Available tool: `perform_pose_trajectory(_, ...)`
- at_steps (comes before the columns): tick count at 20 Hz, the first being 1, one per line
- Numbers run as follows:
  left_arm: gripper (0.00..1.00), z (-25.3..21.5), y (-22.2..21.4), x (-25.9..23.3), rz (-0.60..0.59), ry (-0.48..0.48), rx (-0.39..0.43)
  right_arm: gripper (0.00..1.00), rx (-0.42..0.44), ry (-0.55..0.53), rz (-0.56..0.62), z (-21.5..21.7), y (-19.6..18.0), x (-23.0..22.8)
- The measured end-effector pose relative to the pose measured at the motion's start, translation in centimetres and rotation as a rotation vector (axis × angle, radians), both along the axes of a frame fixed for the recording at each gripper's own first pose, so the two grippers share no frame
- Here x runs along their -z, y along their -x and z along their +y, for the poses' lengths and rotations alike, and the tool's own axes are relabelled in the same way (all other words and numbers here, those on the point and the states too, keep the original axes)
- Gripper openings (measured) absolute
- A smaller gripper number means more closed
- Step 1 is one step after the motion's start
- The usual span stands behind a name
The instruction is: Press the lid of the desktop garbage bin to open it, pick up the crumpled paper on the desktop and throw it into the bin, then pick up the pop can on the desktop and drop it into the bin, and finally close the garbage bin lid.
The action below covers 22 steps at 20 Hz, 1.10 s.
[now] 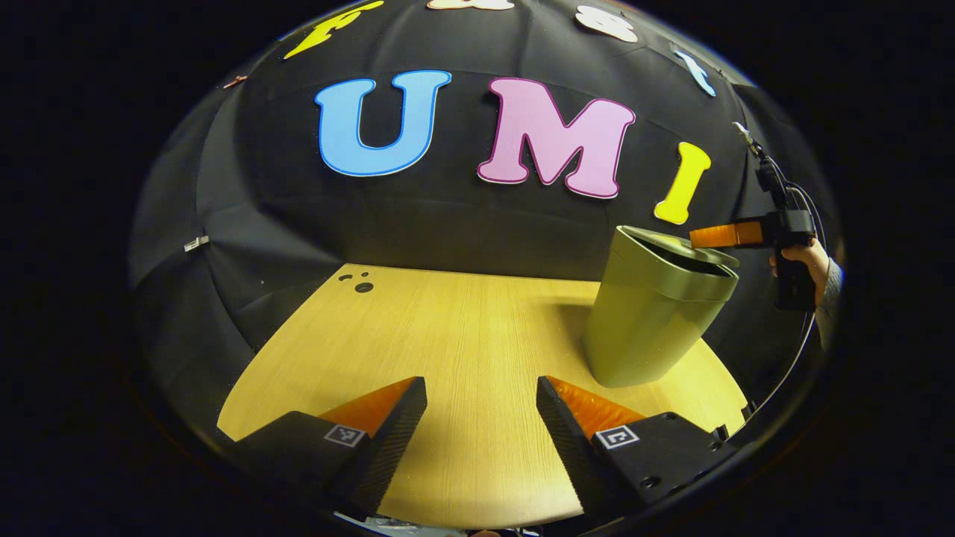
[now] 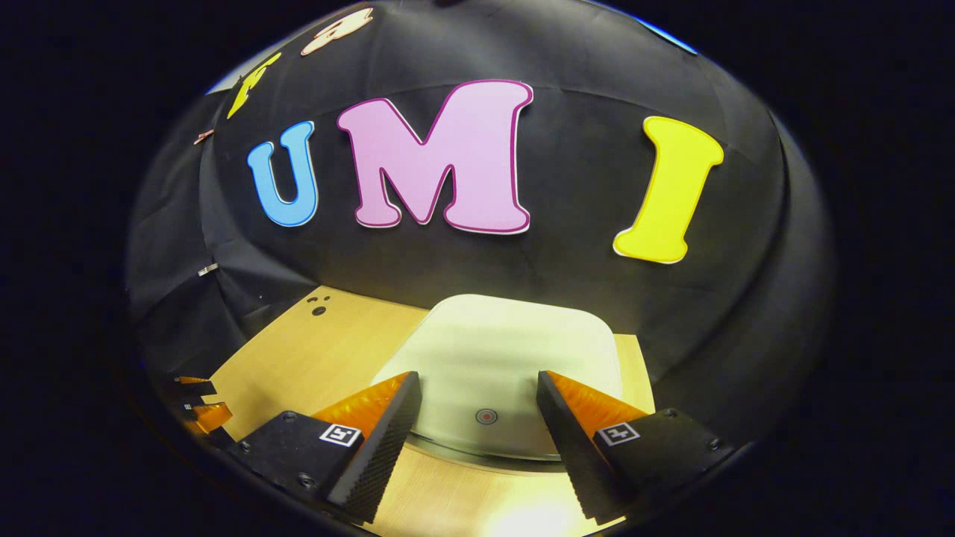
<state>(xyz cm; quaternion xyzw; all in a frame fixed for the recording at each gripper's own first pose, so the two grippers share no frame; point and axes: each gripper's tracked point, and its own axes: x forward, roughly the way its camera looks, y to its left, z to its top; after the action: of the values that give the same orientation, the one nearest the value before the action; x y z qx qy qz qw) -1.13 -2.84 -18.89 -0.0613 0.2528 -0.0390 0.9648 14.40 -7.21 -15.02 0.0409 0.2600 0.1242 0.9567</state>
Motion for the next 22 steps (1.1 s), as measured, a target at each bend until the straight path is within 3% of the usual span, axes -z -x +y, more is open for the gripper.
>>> perform_pose_trajectory(10, 0.96, -1.1, 0.1, -0.1, 0.001, -0.012, 0.011, 1.0, -0.046, -0.024, -0.003, -0.4, 1.0, 1.8)
perform_pose_trajectory(14, 0.96, -1.2, 0.0, -0.4, -0.006, -0.016, 0.009, 1.0, -0.014, -0.054, -0.044, -0.5, 0.5, 1.0)
perform_pose_trajectory(22, 0.96, -1.2, -0.1, -0.6, -0.016, -0.018, 0.014, 1.0, -0.03, -0.066, -0.032, 0.3, 2.1, -0.1)
